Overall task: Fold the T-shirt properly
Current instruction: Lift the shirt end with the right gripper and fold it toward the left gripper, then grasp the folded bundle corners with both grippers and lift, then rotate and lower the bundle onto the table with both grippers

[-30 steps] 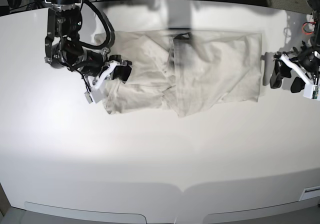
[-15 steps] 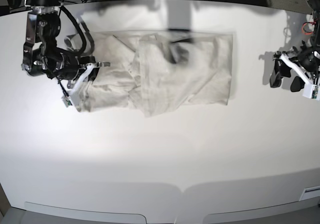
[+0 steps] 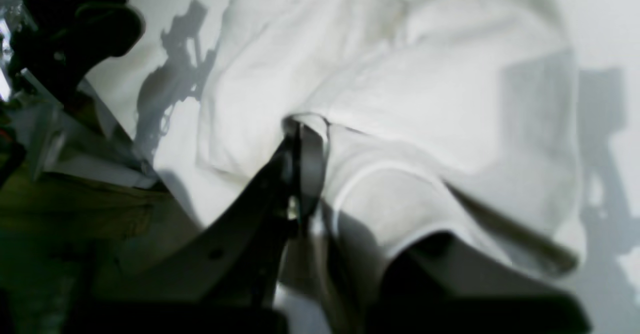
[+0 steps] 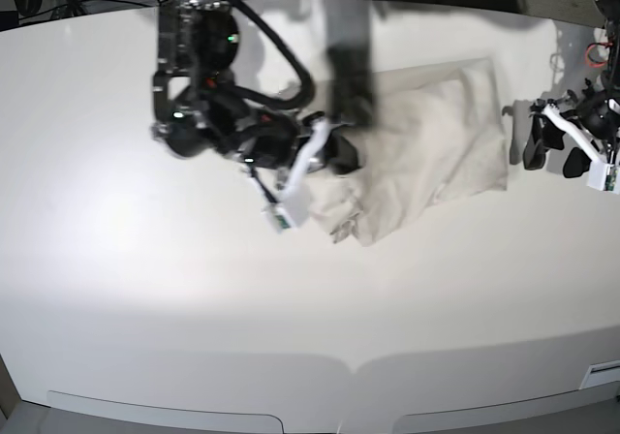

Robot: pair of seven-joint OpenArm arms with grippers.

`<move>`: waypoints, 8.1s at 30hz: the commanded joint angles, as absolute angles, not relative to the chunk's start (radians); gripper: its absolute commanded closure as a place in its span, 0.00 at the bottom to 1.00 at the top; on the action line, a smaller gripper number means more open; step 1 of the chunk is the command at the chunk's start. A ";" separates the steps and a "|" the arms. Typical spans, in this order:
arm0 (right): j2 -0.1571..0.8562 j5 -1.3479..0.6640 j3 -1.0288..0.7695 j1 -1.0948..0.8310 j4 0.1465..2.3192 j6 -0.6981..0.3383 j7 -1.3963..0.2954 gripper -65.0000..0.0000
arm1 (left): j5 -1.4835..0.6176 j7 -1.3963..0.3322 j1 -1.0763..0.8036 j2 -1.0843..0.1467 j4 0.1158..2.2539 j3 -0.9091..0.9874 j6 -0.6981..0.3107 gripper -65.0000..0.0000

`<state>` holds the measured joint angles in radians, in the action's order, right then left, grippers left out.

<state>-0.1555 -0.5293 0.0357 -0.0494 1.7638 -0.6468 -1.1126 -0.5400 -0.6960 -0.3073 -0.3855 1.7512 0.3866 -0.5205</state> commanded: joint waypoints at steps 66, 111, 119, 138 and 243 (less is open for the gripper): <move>-0.157 -0.427 0.645 0.202 1.379 -0.377 -0.530 1.00 | -0.582 -0.609 -0.209 -0.245 1.337 0.242 -0.698 1.00; -0.157 -0.718 0.530 0.316 1.452 -0.676 -0.624 0.68 | -0.552 -0.500 -0.194 -0.435 1.337 0.223 -0.588 1.00; -0.157 -0.712 0.335 0.311 1.465 -0.670 -0.987 1.00 | -0.711 -0.501 -0.194 -0.586 1.352 0.223 -0.545 1.00; -0.157 -0.471 0.313 0.203 1.457 -0.668 -0.876 1.00 | -0.937 -0.665 -0.458 -0.500 1.832 0.220 -0.558 1.00; -0.157 -0.067 0.662 0.557 0.707 -0.520 -0.432 1.00 | -0.224 -0.336 -0.340 -0.357 1.543 0.097 -0.310 1.00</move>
<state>-0.1493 -0.0761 0.6617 0.5449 0.7021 -0.5018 -0.3973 -0.2390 -0.3336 -0.3439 -0.3401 1.5375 0.0917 -0.3260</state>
